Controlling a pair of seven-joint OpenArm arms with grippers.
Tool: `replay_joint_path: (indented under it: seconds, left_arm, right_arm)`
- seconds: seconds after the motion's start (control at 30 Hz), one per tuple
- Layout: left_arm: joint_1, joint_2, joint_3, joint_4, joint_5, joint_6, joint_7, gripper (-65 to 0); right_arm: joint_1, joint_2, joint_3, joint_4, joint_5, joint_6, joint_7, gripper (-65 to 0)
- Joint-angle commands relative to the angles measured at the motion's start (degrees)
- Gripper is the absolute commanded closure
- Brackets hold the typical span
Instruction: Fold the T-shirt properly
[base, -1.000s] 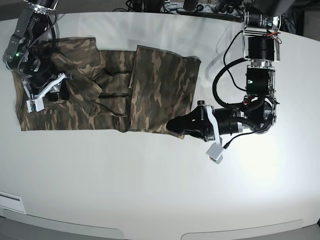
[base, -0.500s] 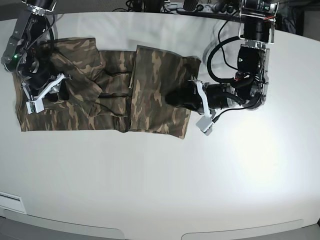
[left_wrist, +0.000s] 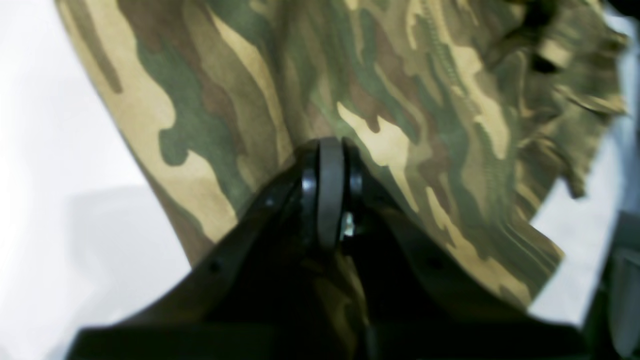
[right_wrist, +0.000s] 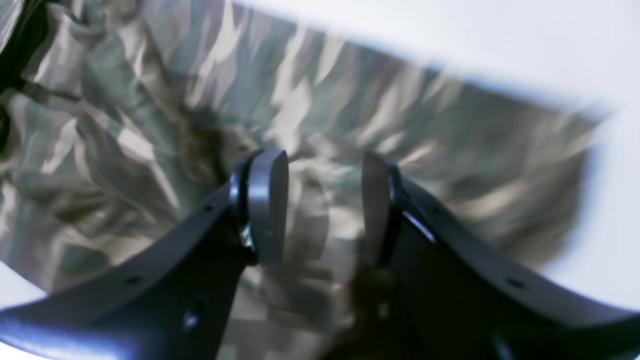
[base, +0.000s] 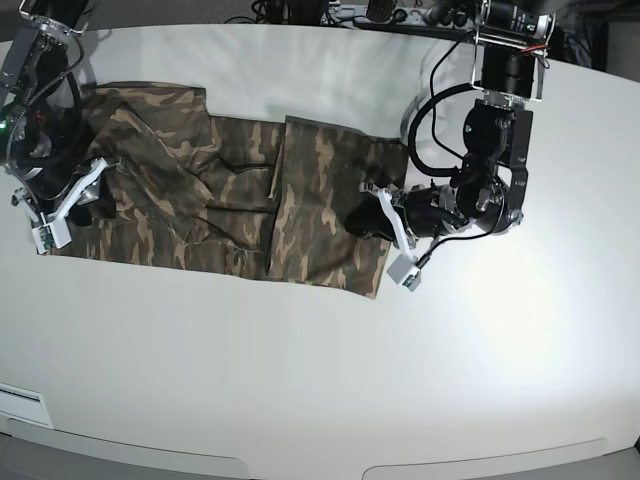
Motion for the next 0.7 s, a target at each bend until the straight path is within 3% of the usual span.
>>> replay_joint_path:
  seconds: [0.0, 0.13, 0.23, 0.33, 0.57, 0.67]
  left_arm:
    - [-0.59, -1.16, -0.22, 0.04, 5.6, 2.1, 1.99, 0.0]
    - [-0.68, -3.98, -0.22, 0.04, 6.69, 2.99, 2.01, 0.0]
    - [-0.57, -6.4, -0.22, 0.04, 5.81, 2.97, 2.23, 0.0]
    - [-0.57, -7.91, -0.24, 0.13, 3.87, 2.95, 3.13, 0.0]
    - [-0.48, -12.35, -0.24, 0.15, 2.91, 2.27, 4.98, 0.0]
    - [-0.42, -14.53, -0.24, 0.15, 1.33, 2.32, 4.81, 0.0]
  right_arm:
    - [0.48, 1.62, 1.44, 1.53, 0.44, -1.05, 0.44, -27.9]
    - [0.37, 4.04, 6.47, 1.81, -1.2, -5.03, 0.48, -28.3]
    - [-0.17, 4.48, 10.4, 0.02, -4.0, -8.59, 1.49, -36.2]
    - [-0.59, 4.68, 11.93, -4.28, -3.45, -9.6, 3.34, -42.5]
    - [-0.44, 4.68, 11.93, -17.25, 0.31, -10.08, 3.28, -42.5]
    - [-0.48, 4.66, 11.91, -19.39, 2.84, -8.81, 2.25, -42.5]
